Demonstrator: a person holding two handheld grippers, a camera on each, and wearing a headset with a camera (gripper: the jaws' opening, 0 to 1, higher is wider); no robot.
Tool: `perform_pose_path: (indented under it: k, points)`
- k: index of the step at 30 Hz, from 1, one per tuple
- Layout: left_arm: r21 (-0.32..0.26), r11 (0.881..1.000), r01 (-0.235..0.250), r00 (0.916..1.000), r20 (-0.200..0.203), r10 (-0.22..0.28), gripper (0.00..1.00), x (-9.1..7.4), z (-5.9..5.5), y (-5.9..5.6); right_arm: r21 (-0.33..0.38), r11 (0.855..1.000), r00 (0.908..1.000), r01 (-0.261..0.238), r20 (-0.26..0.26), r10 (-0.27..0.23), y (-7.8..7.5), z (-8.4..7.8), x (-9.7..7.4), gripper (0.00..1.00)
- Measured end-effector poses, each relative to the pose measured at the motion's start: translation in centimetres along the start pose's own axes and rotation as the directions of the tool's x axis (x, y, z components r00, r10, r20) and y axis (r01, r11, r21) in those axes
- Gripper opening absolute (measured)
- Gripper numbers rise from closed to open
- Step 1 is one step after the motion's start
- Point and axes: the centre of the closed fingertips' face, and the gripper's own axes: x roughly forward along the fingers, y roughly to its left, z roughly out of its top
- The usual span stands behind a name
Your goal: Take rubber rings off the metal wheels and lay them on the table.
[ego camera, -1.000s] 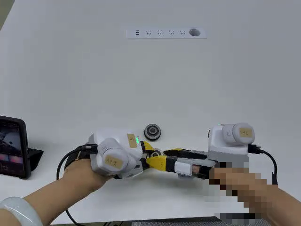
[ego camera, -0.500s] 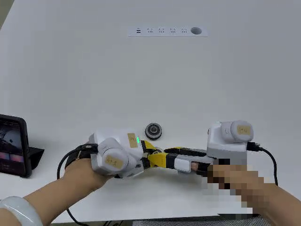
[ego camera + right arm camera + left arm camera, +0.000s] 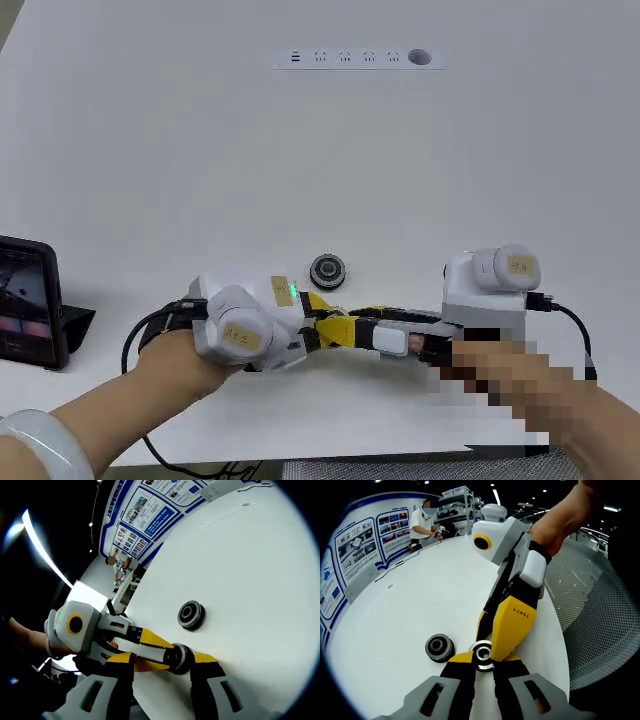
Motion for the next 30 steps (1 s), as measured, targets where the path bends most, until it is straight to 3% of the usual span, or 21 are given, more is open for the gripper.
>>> perform_pose_path:
  k: [22, 30]
  points:
    - [-0.009, 1.0, -0.003, 1.0, 0.003, 0.003, 0.13, 0.0, 0.0, 0.0, 0.048, 0.999, 0.9997, -0.026, -0.003, 0.026, 0.5, -0.8, -1.0, 0.45]
    - [-0.011, 1.0, -0.003, 1.0, 0.004, 0.003, 0.13, 0.0, 0.0, 0.1, 0.059, 0.998, 0.9997, -0.025, 0.008, 0.025, 0.2, -0.6, -1.3, 0.38]
